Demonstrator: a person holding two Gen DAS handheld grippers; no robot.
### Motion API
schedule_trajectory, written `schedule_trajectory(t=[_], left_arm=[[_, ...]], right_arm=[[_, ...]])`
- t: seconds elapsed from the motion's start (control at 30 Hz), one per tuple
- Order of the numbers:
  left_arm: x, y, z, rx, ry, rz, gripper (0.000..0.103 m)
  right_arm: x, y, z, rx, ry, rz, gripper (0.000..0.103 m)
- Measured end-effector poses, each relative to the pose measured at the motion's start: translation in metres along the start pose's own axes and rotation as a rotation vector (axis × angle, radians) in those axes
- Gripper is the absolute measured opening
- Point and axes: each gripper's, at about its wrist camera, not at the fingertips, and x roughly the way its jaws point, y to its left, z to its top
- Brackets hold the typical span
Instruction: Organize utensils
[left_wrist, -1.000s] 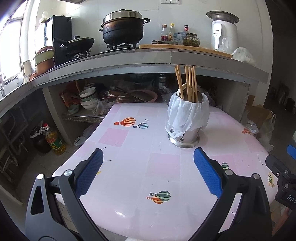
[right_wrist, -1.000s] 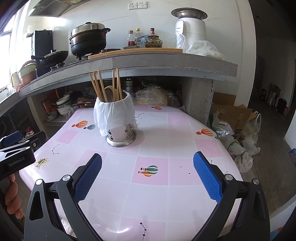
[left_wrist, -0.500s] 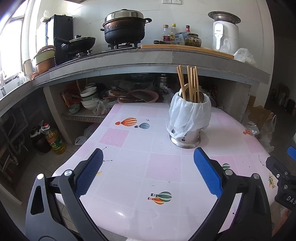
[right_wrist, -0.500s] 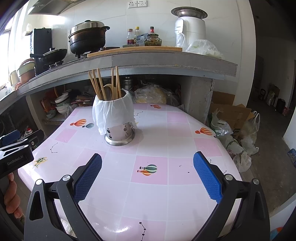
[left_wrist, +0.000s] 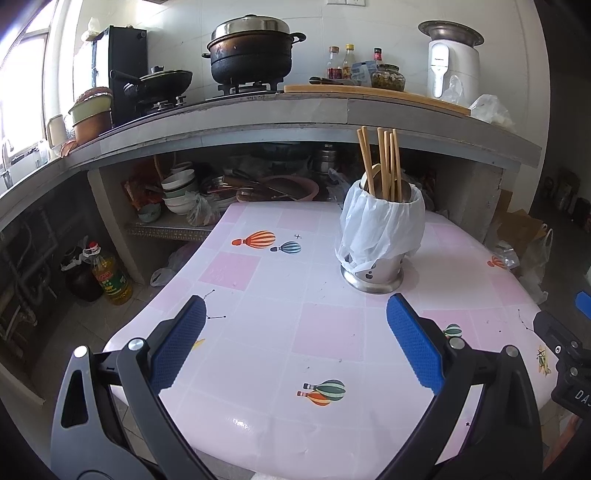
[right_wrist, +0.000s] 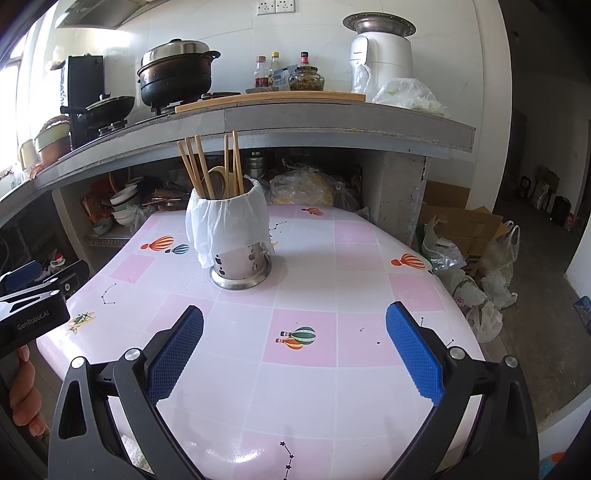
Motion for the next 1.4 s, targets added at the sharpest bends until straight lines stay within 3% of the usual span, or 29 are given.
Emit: schedule_trajectory(t=[1.4], left_arm=[[0.0030,-0.0003,-0.0038,0.004,0.025,0.001,0.095]], right_arm=[[-0.0011,0.0046,0.0006,-0.007,-0.002,0.005,0.096]])
